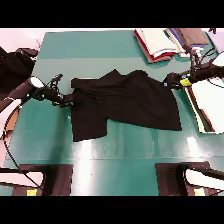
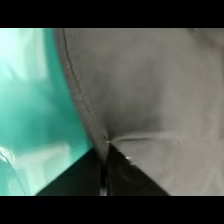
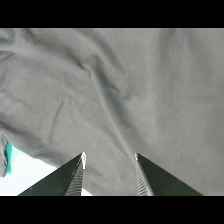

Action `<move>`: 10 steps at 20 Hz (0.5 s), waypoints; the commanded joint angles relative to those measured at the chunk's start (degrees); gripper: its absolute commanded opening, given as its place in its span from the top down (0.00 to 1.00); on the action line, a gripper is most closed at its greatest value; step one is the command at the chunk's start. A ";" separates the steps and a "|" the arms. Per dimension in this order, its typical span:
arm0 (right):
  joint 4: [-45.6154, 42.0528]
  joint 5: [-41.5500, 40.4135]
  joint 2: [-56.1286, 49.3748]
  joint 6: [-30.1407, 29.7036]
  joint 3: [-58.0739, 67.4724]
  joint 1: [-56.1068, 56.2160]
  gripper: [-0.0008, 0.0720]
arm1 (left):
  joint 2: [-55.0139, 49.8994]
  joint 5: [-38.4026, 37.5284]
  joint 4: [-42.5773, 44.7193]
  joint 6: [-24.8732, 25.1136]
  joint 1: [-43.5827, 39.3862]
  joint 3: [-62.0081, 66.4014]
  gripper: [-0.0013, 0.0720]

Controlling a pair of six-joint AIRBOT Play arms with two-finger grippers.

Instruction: Fold the shirts.

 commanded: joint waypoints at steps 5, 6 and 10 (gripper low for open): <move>-5.92 4.81 7.72 -0.81 -15.74 -11.69 0.49 | 7.93 -3.43 0.76 0.48 0.76 3.61 0.95; -8.41 4.48 9.84 -0.81 -19.91 -14.93 0.48 | 9.22 -3.61 0.74 1.07 0.76 3.61 0.95; -11.65 3.91 13.53 -1.90 -34.32 -30.01 0.23 | 10.47 -3.67 0.48 1.49 0.76 3.58 0.95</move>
